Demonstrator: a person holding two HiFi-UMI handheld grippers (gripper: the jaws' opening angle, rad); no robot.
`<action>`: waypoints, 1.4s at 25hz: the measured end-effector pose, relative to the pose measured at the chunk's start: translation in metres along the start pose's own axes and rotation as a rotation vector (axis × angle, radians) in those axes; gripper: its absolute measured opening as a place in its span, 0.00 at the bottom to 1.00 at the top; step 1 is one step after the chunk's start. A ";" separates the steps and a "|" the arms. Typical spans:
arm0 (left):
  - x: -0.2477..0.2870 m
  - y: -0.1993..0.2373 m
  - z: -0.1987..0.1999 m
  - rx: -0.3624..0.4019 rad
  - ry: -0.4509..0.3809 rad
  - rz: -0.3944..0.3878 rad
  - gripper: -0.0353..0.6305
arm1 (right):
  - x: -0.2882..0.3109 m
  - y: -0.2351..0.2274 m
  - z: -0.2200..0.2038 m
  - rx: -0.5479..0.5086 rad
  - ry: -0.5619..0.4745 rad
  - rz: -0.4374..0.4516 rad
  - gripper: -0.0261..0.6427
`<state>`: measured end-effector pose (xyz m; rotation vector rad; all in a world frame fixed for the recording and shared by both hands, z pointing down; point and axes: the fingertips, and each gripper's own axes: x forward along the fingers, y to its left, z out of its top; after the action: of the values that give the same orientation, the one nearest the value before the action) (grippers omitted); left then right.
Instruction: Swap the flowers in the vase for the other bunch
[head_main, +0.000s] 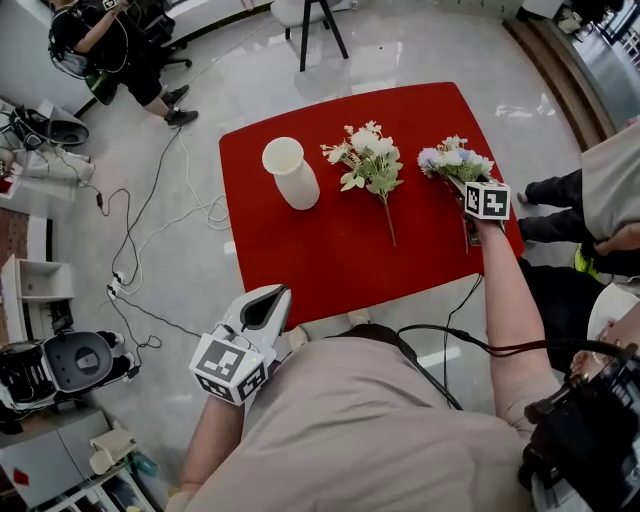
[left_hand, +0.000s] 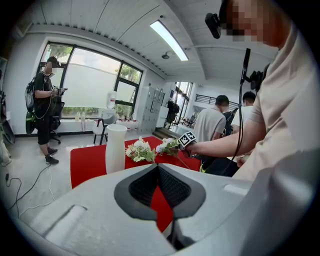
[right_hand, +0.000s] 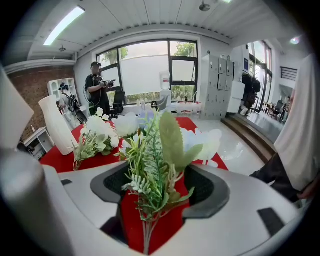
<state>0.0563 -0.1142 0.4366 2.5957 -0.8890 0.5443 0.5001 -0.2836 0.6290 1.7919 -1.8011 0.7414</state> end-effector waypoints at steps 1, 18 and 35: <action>-0.001 0.000 0.000 0.000 -0.001 -0.006 0.06 | -0.002 0.000 -0.001 0.003 -0.002 -0.004 0.53; -0.035 0.016 -0.017 0.002 -0.024 -0.092 0.06 | -0.063 0.020 -0.005 0.018 -0.046 -0.103 0.56; -0.092 0.040 -0.038 0.015 -0.055 -0.159 0.06 | -0.137 0.193 -0.015 0.011 -0.136 0.046 0.47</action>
<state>-0.0454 -0.0808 0.4353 2.6769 -0.6894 0.4394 0.3088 -0.1749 0.5399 1.8535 -1.9346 0.6623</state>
